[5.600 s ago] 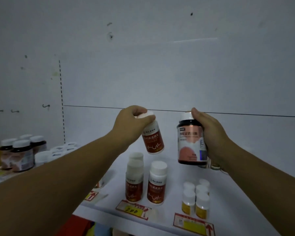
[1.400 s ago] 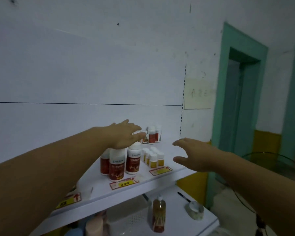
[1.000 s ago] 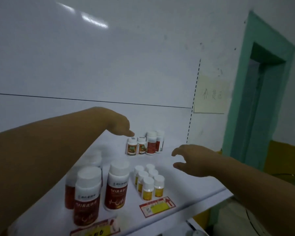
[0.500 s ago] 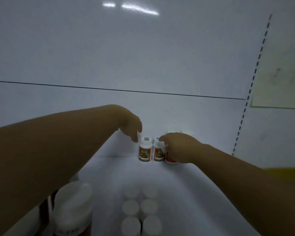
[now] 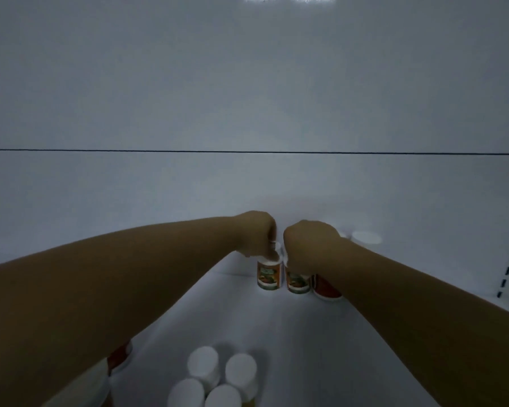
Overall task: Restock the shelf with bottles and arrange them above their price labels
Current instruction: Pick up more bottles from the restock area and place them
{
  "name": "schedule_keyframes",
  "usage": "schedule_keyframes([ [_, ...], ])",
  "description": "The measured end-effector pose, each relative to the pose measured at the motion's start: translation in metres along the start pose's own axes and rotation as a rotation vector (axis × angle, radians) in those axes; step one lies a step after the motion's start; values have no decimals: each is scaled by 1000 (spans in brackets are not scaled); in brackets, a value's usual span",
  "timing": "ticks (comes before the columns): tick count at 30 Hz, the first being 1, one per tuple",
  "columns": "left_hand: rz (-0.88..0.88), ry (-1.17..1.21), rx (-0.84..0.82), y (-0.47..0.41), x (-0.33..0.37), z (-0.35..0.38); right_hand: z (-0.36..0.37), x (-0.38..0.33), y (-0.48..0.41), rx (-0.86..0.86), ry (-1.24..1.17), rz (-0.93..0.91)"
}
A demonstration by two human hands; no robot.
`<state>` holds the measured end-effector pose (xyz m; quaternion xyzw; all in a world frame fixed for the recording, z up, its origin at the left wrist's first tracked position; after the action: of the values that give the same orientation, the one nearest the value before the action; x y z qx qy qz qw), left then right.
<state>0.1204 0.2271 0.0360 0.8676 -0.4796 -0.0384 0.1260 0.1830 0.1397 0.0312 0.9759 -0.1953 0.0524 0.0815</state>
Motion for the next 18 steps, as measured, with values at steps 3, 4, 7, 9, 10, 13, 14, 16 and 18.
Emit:
schedule_keyframes([
  [3, -5, 70, 22, 8, -4, -8, -3, 2, 2, 55, -56, -34],
  [4, -6, 123, 57, 16, -7, -14, -6, 2, 2, 75, -81, -45],
  [7, -35, 359, 177, 53, -28, -37, -23, -4, 4, 175, -247, -90],
  [9, -55, 505, 247, 86, -47, -52, -40, -15, 9, 229, -380, -153],
  [10, -65, 552, 284, 104, -58, -58, -50, -22, 12, 253, -419, -189],
  [13, -98, 640, 403, 158, -90, -69, -77, -56, 24, 326, -442, -259],
  [14, -111, 660, 441, 174, -100, -70, -84, -71, 29, 352, -453, -278],
  [16, -134, 682, 499, 205, -119, -67, -98, -102, 40, 383, -512, -327],
  [18, -155, 683, 554, 232, -139, -62, -109, -134, 51, 409, -576, -390],
])
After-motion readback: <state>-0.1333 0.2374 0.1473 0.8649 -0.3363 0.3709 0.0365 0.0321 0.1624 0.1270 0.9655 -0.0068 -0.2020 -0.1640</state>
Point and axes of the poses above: each hand's wrist, its own y-axis away from the middle knuckle, its own z-axis out of the palm, x = y × z, the point moved 2 cm from there along -y, towards the middle knuckle, and after that the axes turned 12 degrees about -x, right-handed, at the moved point
